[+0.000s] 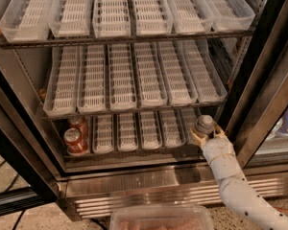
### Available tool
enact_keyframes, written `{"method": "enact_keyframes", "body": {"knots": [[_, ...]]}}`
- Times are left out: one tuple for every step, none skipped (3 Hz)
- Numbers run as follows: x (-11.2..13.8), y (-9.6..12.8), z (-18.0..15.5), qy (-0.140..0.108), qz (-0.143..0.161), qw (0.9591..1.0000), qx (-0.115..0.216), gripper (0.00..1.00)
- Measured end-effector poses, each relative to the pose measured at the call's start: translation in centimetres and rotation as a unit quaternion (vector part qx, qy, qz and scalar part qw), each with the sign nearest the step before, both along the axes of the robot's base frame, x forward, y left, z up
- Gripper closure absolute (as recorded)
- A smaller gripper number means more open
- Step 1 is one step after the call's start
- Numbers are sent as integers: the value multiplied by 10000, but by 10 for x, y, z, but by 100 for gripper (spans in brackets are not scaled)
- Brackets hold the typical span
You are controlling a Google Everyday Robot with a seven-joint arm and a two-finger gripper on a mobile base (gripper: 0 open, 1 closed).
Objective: Pick water bottle from bottom shelf of fridge
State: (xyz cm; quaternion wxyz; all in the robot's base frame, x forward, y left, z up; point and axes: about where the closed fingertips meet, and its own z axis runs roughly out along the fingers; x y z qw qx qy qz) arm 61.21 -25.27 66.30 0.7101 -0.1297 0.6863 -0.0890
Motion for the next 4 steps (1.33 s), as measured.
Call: {"method": "enact_keyframes", "body": {"knots": [[-3, 4, 4, -39, 71, 10000, 19, 100], [-8, 11, 12, -75, 196, 9998, 53, 100], [-29, 33, 33, -245, 611, 9978, 62, 100], [-76, 69, 76, -518, 1322, 9898, 124, 100]]}}
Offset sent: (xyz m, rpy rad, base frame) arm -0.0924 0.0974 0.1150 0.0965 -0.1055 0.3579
